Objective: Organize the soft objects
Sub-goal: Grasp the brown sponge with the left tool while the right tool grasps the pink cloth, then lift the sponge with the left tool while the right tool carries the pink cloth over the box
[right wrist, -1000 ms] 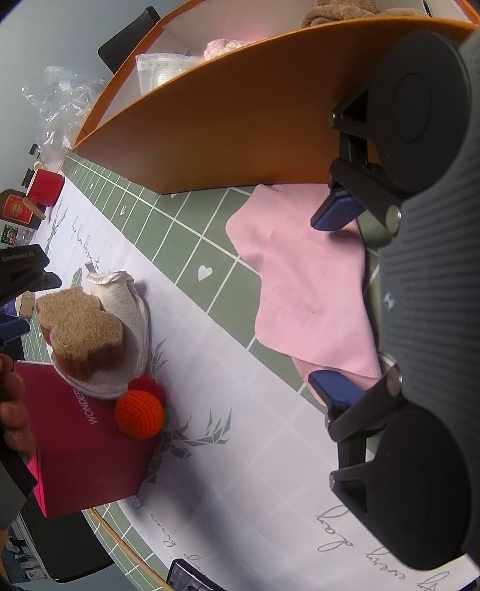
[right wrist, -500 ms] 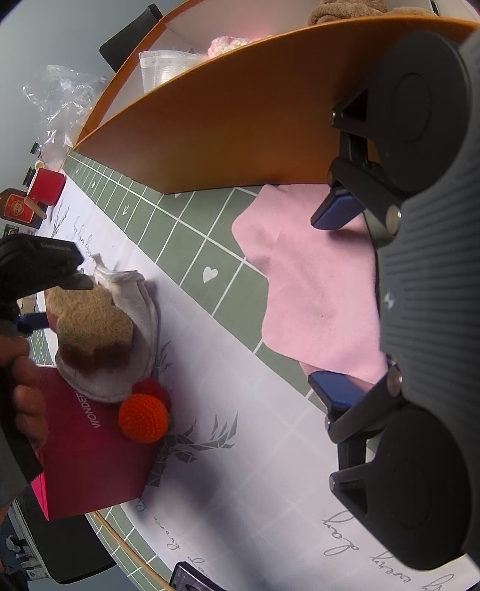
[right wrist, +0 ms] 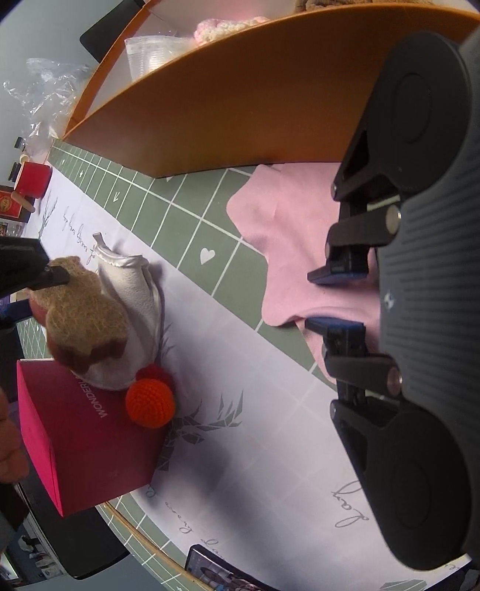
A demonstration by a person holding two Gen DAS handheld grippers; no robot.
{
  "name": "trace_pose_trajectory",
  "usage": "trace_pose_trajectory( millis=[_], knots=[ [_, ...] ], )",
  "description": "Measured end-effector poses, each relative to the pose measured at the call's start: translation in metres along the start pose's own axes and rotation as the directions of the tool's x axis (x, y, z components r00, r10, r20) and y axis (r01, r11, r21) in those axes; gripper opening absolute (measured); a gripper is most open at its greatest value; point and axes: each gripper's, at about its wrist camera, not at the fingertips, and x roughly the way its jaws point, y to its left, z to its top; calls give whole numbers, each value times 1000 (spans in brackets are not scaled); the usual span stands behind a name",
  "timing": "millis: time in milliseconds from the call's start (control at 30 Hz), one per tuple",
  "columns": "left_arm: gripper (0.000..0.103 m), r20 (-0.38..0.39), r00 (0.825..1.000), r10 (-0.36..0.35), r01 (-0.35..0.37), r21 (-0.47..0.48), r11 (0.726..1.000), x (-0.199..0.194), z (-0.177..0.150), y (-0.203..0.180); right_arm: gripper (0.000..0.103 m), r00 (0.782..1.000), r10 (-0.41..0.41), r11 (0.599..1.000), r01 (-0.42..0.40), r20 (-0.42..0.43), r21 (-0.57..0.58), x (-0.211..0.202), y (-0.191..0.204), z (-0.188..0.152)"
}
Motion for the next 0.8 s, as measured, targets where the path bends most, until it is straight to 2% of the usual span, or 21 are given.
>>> trace_pose_trajectory(
  millis=[133,267,500,800],
  knots=[
    [43,17,1000,-2,2,-3,1000,-14,-1,6,0,1000,-4,1000,5,-5,20,0,-5,1],
    [42,39,999,-3,2,3,1000,-33,-4,11,0,1000,-2,999,2,6,41,-5,-8,2],
    [42,86,996,-2,2,-3,1000,-68,-5,23,0,995,8,994,-19,99,110,-38,-19,16],
    [42,137,990,-15,13,12,1000,-107,-9,22,0,987,-34,986,7,159,169,-69,-34,19]
  ],
)
